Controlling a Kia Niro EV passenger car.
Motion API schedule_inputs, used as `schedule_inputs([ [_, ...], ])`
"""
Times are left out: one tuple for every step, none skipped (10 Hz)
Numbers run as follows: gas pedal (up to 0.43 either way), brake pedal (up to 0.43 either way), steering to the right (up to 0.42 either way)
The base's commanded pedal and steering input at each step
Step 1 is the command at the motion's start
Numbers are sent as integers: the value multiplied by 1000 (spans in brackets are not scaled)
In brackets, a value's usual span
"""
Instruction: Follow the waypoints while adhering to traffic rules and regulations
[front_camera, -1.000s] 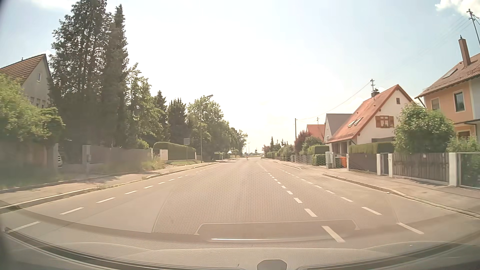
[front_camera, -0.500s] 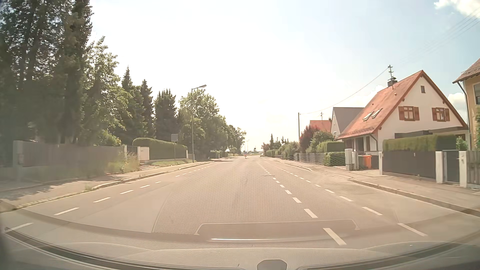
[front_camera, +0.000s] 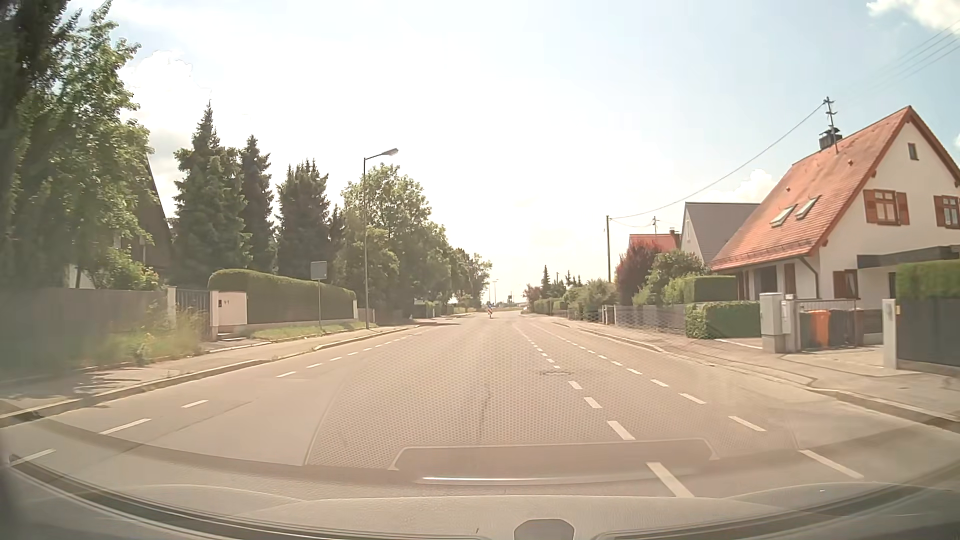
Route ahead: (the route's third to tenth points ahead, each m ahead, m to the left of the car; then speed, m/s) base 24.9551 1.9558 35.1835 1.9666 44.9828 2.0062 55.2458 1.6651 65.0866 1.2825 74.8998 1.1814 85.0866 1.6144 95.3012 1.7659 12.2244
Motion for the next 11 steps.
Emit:
schedule_inputs([
  [110, 0, -6],
  [110, 0, -6],
  [98, 0, -6],
  [98, 0, -6],
  [98, 0, -6],
  [98, 0, -5],
  [98, 0, -5],
  [98, 0, -5],
  [98, 0, -5],
  [79, 0, -7],
  [79, 0, -9],
])
